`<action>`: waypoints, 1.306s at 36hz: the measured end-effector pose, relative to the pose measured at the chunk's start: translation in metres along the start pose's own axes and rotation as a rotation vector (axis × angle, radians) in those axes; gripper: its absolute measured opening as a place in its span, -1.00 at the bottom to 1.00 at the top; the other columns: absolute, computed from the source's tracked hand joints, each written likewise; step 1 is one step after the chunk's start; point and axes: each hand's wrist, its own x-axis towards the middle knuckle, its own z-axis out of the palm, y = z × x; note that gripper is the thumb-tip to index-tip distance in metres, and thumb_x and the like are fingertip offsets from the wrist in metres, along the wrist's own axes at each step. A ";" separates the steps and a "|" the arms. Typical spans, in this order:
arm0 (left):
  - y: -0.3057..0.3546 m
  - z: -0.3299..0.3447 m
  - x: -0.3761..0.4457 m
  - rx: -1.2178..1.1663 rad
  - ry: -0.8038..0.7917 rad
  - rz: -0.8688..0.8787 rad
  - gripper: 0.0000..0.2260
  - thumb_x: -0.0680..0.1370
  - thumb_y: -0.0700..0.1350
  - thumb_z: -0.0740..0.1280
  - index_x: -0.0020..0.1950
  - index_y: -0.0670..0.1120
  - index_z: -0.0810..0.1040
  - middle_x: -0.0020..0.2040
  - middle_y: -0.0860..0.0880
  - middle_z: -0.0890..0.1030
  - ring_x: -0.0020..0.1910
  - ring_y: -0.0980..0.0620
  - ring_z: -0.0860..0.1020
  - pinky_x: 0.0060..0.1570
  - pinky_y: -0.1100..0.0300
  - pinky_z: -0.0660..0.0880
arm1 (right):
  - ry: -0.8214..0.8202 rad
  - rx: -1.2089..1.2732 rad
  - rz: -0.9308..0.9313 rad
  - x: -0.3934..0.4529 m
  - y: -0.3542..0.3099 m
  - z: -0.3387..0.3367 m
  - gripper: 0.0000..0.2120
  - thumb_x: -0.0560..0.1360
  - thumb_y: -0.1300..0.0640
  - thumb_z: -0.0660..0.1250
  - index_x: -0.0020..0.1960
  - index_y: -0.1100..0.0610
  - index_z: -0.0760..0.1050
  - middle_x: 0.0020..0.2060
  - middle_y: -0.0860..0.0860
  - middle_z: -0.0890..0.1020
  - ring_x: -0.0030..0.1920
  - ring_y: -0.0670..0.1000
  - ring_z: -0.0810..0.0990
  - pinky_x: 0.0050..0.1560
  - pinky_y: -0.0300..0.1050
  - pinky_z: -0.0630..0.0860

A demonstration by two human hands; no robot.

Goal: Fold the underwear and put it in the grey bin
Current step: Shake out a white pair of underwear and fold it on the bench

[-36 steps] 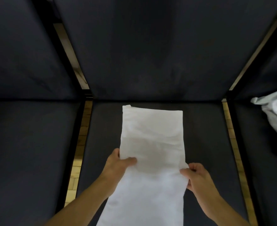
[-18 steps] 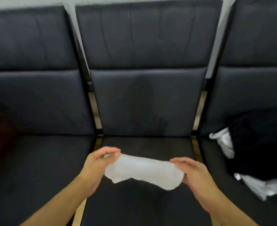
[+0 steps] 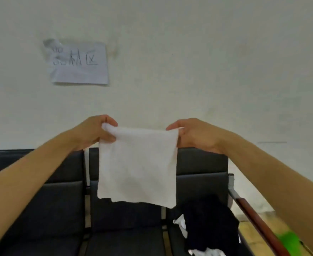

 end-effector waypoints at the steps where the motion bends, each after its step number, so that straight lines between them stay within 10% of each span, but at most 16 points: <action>1: 0.023 -0.008 0.002 -0.010 0.003 0.032 -0.69 0.37 -0.52 0.35 -0.09 -0.13 0.51 -0.21 -0.04 0.57 -0.24 0.06 0.54 -0.32 0.33 0.49 | 0.038 -0.006 -0.030 -0.007 -0.020 -0.013 -0.68 0.47 0.44 0.24 0.16 0.17 0.49 -0.01 0.01 0.63 -0.14 -0.26 0.62 -0.20 -0.48 0.49; 8: 0.133 -0.035 0.007 -0.108 0.019 0.212 -0.66 0.39 -0.50 0.35 -0.05 -0.08 0.53 -0.10 -0.05 0.56 -0.07 0.01 0.53 0.09 0.13 0.47 | 0.328 -0.020 -0.191 -0.039 -0.104 -0.060 -0.72 0.47 0.44 0.25 0.11 0.19 0.52 -0.01 0.10 0.63 -0.05 -0.06 0.63 -0.11 -0.35 0.57; 16: 0.196 -0.022 0.021 -0.140 -0.021 0.379 -0.69 0.39 -0.41 0.42 -0.04 -0.03 0.55 -0.08 -0.01 0.56 -0.08 0.07 0.53 -0.09 0.25 0.47 | 0.469 0.365 -0.190 -0.067 -0.126 -0.095 -0.77 0.40 0.34 0.34 0.05 0.36 0.50 -0.11 0.14 0.48 -0.14 0.08 0.53 -0.04 -0.05 0.50; 19: 0.212 -0.011 0.028 -0.139 -0.054 0.419 -0.65 0.37 -0.43 0.43 -0.04 -0.02 0.55 -0.07 -0.02 0.56 -0.07 0.05 0.53 -0.06 0.23 0.50 | 0.606 0.243 -0.139 -0.074 -0.125 -0.103 -0.52 0.41 0.41 0.39 0.29 0.37 0.37 0.03 0.18 0.57 -0.01 0.10 0.61 0.07 -0.06 0.56; 30: 0.235 0.054 0.054 0.049 -0.080 0.551 -0.58 0.30 -0.37 0.51 0.09 -0.10 0.54 0.06 -0.08 0.53 0.00 -0.03 0.51 -0.10 0.23 0.46 | 0.940 -0.228 0.049 -0.104 -0.108 -0.133 -0.84 0.46 0.40 0.27 0.02 0.29 0.53 -0.11 0.18 0.58 -0.10 0.15 0.58 -0.05 0.02 0.60; 47: 0.292 0.193 0.063 0.133 -0.313 0.726 -0.76 0.33 -0.24 0.53 -0.06 -0.12 0.59 -0.13 -0.02 0.54 -0.08 -0.02 0.50 -0.20 0.22 0.40 | 1.144 -0.166 0.305 -0.209 -0.071 -0.164 -0.83 0.49 0.45 0.17 -0.07 0.41 0.54 -0.09 0.24 0.60 -0.05 0.17 0.59 0.06 0.01 0.58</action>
